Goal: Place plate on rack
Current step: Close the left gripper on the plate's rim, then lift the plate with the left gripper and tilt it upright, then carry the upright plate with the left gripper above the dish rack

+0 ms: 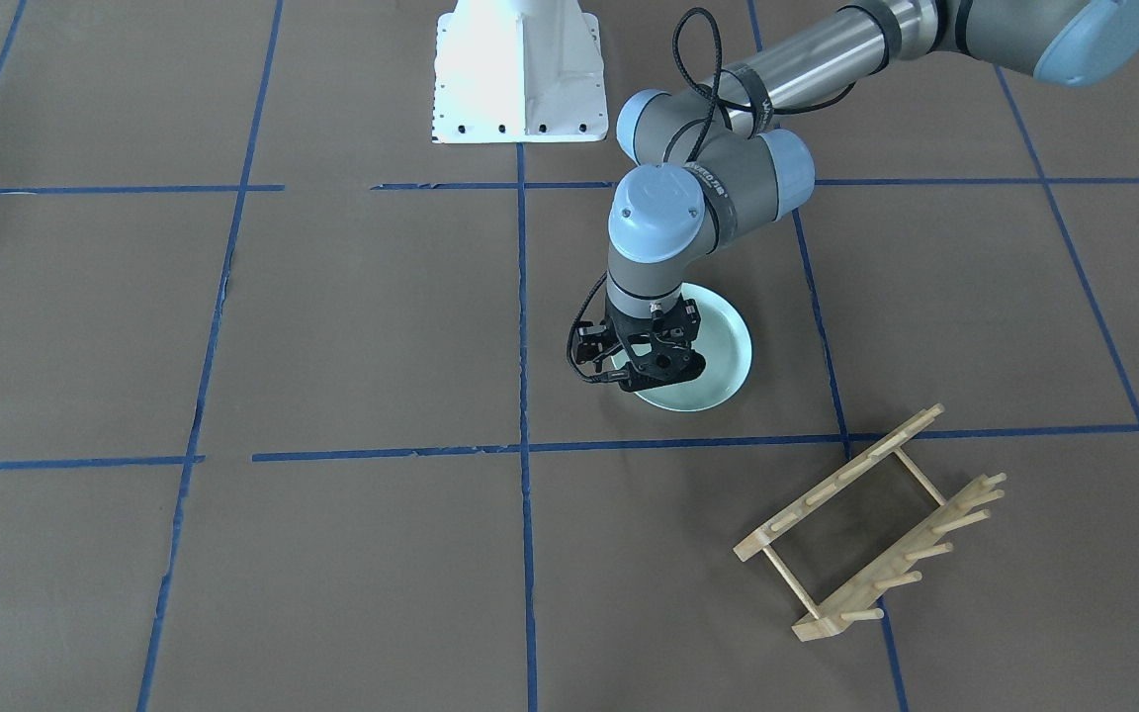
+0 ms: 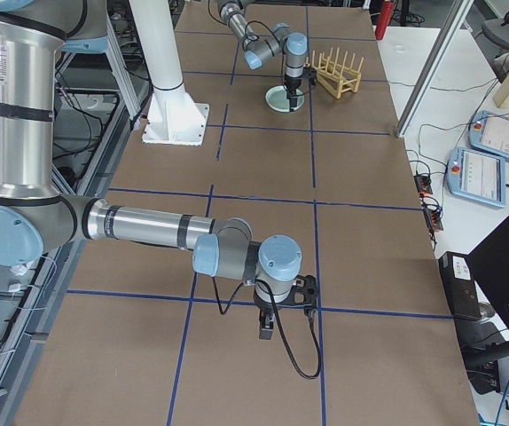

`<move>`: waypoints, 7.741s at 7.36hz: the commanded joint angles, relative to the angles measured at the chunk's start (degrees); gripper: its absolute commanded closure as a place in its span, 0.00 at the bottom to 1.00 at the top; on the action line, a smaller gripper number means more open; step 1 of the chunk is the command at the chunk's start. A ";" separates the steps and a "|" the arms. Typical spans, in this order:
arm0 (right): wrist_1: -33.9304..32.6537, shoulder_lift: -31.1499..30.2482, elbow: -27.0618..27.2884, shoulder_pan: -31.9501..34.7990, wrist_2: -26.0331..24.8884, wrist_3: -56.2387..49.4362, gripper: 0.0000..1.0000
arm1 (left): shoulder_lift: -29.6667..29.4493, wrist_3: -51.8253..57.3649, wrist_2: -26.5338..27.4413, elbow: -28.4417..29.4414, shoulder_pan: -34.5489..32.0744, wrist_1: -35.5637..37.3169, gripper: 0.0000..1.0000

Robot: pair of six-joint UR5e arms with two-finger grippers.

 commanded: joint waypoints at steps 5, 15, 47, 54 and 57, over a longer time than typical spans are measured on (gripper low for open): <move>0.01 0.00 0.00 0.00 0.00 -0.08 0.00 | 0.20 -0.60 -0.08 0.28 1.06 -0.99 0.27; 0.01 0.00 0.00 0.00 0.00 0.01 0.00 | 0.20 -0.69 -0.17 0.19 1.24 -1.96 0.77; 0.01 0.00 -0.09 0.00 0.00 -0.08 0.00 | 41.51 -25.38 -1.90 -26.92 -27.73 -79.10 1.00; 0.01 0.00 -0.09 0.00 0.00 -0.08 0.00 | 20.09 -28.37 -4.57 -8.10 -31.81 -79.39 1.00; 0.01 0.00 -0.09 0.00 0.00 -0.08 0.00 | 17.09 -28.37 -4.30 -3.61 -31.55 -79.39 1.00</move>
